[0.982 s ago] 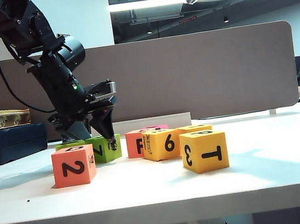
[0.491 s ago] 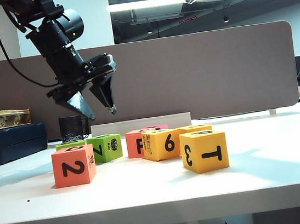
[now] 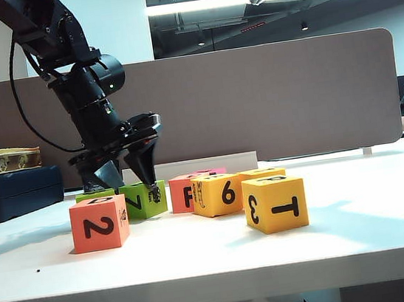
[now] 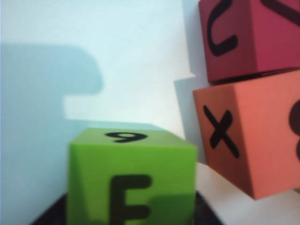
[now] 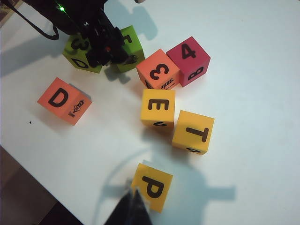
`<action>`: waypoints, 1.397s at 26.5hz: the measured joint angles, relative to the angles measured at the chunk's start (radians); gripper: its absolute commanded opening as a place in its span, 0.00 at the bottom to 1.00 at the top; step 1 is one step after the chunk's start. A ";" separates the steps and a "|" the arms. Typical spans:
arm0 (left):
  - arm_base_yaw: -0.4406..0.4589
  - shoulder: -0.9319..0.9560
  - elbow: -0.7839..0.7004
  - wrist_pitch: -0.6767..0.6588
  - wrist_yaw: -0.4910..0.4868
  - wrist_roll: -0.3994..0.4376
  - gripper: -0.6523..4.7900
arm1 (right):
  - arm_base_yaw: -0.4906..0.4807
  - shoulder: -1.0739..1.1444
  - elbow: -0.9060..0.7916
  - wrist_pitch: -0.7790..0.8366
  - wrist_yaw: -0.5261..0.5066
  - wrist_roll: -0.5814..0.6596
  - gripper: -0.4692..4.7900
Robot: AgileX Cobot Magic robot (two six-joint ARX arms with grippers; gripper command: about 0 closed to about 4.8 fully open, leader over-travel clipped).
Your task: Select the appropriate blocks from the scattered letter blocks on the table and arrange them in a row to spell out "DEEP".
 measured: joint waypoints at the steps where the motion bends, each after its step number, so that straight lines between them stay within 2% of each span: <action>1: 0.000 0.000 0.001 0.001 -0.006 0.000 0.62 | 0.000 0.000 0.000 -0.001 0.000 0.000 0.09; 4: 0.000 0.000 0.001 0.006 -0.015 0.000 0.55 | 0.000 0.000 0.000 0.000 0.000 0.000 0.09; 13: 0.002 -0.016 0.001 0.003 -0.029 -0.031 0.55 | 0.000 0.000 0.000 0.000 0.000 0.000 0.09; 15: 0.002 -0.037 0.026 -0.019 -0.006 -0.032 0.55 | 0.000 0.000 0.000 0.000 0.000 0.000 0.09; 19: -0.001 -0.097 0.104 -0.124 0.045 -0.111 0.55 | 0.000 0.000 0.000 0.000 0.000 0.000 0.09; 25: 0.000 -0.141 0.107 -0.235 0.177 -0.233 0.55 | 0.000 0.000 0.000 0.000 0.000 0.000 0.09; 28: -0.003 -0.143 0.107 -0.317 0.217 -0.261 0.55 | 0.000 0.000 0.000 0.000 0.000 0.000 0.09; 32: -0.029 -0.142 0.104 -0.438 0.213 -0.278 0.55 | 0.000 0.000 0.000 0.000 0.000 0.000 0.09; 37: -0.109 -0.142 0.103 -0.467 0.169 -0.283 0.55 | 0.000 0.000 0.000 0.000 0.000 0.000 0.09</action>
